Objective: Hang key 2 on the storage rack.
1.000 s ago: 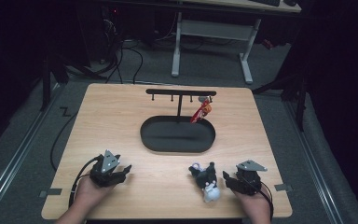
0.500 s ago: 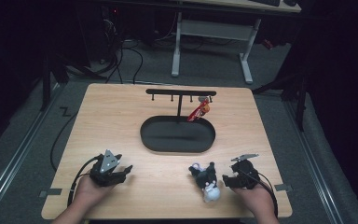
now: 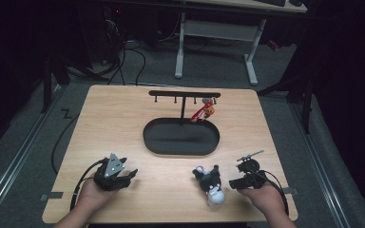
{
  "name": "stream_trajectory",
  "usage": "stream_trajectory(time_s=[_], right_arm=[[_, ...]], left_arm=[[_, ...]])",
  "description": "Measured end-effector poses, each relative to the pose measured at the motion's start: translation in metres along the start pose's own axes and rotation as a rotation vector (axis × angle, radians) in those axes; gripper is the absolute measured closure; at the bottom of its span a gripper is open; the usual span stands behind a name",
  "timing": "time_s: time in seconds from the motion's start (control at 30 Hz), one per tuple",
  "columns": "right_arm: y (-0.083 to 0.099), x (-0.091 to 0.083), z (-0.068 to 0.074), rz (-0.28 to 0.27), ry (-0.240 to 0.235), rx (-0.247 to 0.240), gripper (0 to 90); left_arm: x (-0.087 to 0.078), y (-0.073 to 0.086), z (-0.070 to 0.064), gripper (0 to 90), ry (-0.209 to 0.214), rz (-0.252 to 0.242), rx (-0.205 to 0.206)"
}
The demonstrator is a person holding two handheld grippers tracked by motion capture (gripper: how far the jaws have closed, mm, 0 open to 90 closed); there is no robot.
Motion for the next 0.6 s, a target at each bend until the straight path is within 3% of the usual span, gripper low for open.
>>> stream_trajectory(time_s=[0.17, 0.27, 0.43, 0.6], right_arm=[[-0.002, -0.005, 0.002, 0.05, 0.021, -0.029, 32.2], [0.0, -0.004, 0.005, 0.076, 0.013, -0.035, 31.8], [0.006, -0.003, 0.009, 0.15, 0.038, -0.057, 29.2], [0.006, -0.011, 0.014, 0.16, 0.037, -0.042, 24.0]], left_arm=[[0.001, -0.003, -0.002, 39.6, 0.0, -0.002, -0.008], [0.002, -0.002, -0.005, 39.6, 0.005, 0.007, 0.009], [0.003, -0.003, -0.005, 39.6, 0.013, 0.002, 0.005], [0.002, -0.004, -0.004, 39.5, 0.015, 0.0, 0.003]])
Point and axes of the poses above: each handheld gripper's, and its own axes: x roughly forward along the jaws, y roughly out of its underside, z roughly to its left, the point moved 5 cm from there along x, roughly forward along the jaws, and after that the axes turned 10 degrees about -y, right-handed, at the moved point
